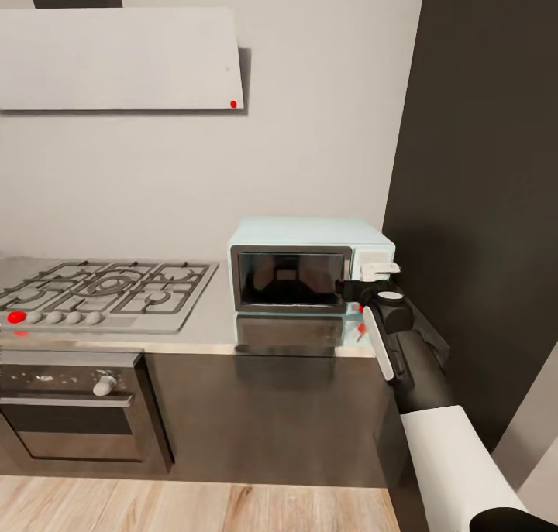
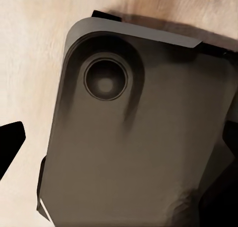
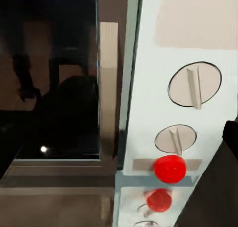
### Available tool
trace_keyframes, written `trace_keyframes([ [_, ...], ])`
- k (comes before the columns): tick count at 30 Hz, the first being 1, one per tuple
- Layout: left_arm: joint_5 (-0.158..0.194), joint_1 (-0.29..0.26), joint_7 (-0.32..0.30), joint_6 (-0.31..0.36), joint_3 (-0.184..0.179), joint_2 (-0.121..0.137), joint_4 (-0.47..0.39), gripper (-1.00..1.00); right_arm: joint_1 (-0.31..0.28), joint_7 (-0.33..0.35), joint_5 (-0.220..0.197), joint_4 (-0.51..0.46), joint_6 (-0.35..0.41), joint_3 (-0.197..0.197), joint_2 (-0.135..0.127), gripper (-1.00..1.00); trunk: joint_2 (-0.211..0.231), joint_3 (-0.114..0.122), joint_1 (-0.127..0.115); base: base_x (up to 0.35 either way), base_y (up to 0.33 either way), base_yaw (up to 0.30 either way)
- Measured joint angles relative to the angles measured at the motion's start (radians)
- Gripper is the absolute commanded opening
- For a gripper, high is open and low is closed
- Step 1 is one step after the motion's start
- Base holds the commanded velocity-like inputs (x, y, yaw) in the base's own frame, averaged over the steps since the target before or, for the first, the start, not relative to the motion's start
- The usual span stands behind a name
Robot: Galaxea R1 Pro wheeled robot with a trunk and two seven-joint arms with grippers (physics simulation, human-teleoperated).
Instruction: In the kitchen, take the popcorn bag from the countertop, put it into the microwave, and heat it until the popcorn is cooked so the cooked popcorn ends up inside the bag.
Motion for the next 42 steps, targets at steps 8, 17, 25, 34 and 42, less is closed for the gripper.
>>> trace_keyframes([
  [8, -0.001, 0.000, 0.001, 0.000, -0.001, 0.000, 0.000, 1.00, 0.000, 0.001, -0.003, 0.020, 0.006, 0.000, 0.000, 1.00, 0.000, 0.000, 0.000, 0.187, 0.246, 0.000],
  [17, 0.000, 0.000, 0.001, 0.000, -0.001, 0.001, 0.000, 1.00, 0.000, 0.008, 0.004, 0.021, 0.012, -0.003, -0.021, 1.00, 0.000, 0.000, 0.000, 0.022, 0.024, 0.000],
  [25, 0.001, 0.000, 0.001, 0.000, -0.001, 0.001, 0.000, 1.00, 0.000, 0.027, -0.006, 0.077, 0.000, -0.008, -0.123, 1.00, 0.000, 0.000, 0.000, 0.000, 0.000, 0.000],
  [34, 0.001, 0.000, 0.001, 0.000, -0.001, 0.001, 0.000, 1.00, 0.000, 0.025, -0.002, 0.100, -0.001, -0.008, -0.121, 1.00, 0.000, 0.000, 0.000, 0.000, 0.000, 0.000],
  [42, 0.000, 0.000, 0.001, 0.000, -0.001, 0.001, 0.000, 1.00, 0.000, 0.046, -0.007, 0.086, -0.002, -0.005, -0.108, 1.00, 0.000, 0.000, 0.000, 0.000, 0.000, 0.000],
])
